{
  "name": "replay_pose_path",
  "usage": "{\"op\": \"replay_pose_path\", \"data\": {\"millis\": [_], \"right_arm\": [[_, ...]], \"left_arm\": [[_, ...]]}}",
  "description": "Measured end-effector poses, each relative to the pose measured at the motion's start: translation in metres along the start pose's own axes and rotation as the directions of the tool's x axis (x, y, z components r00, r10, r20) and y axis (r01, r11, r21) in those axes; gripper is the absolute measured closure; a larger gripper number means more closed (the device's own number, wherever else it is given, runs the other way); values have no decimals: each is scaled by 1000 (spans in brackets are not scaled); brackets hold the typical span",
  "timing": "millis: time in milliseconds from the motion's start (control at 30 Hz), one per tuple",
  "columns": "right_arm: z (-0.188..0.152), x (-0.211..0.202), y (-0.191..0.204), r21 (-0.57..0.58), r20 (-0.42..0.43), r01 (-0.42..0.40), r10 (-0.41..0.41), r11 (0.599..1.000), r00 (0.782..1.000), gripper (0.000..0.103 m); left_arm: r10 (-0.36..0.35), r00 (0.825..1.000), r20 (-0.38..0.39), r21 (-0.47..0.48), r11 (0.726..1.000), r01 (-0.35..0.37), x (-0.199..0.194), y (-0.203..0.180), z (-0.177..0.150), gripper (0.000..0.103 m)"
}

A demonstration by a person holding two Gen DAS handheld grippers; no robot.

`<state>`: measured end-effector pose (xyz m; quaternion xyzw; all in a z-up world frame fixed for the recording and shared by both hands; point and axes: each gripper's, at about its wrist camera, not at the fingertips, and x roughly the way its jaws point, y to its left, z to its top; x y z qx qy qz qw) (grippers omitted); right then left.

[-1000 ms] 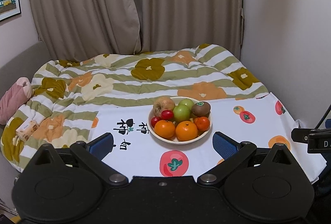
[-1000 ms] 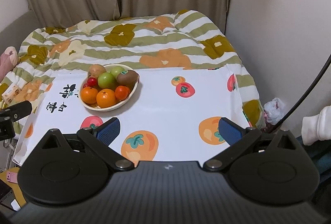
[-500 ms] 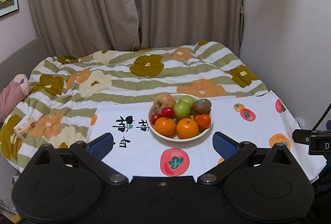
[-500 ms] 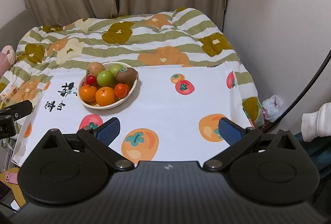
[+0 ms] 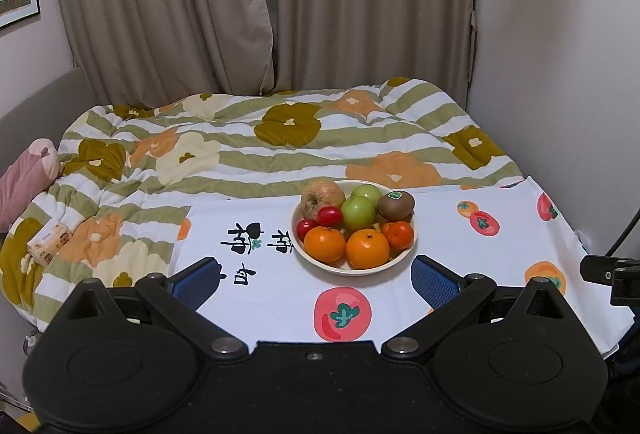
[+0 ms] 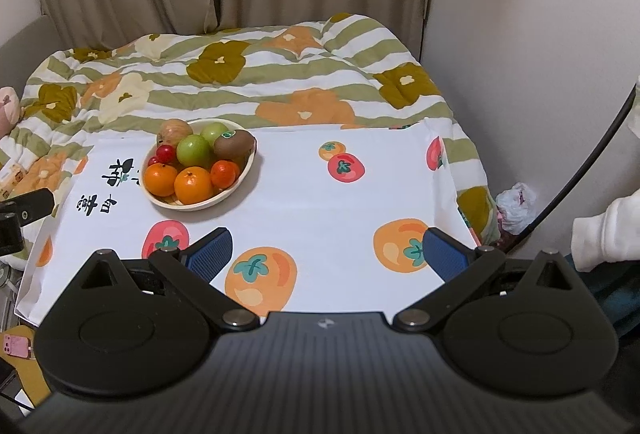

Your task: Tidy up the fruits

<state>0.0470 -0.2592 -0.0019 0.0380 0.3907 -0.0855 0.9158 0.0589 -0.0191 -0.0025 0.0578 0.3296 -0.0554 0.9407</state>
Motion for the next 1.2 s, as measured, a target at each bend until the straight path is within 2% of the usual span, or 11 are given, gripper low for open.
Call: {"op": "replay_pose_path", "data": {"millis": [333, 533, 733, 1200], "right_arm": [[1, 1, 0, -1, -1, 1, -1, 1000, 1000, 0], [1, 4, 1, -8, -3, -2, 2, 1000, 1000, 0], [1, 7, 4, -11, -7, -5, 5, 1000, 1000, 0], [2, 8, 5, -12, -8, -4, 4, 1000, 1000, 0]], "left_arm": [[-5, 1000, -6, 3, 1000, 5, 3, -1, 2, 0], [-23, 1000, -19, -32, 999, 23, 8, 6, 2, 0], [20, 1000, -6, -17, 1000, -20, 8, 6, 3, 0], [47, 999, 3, -41, 998, -46, 10, 12, 5, 0]]}}
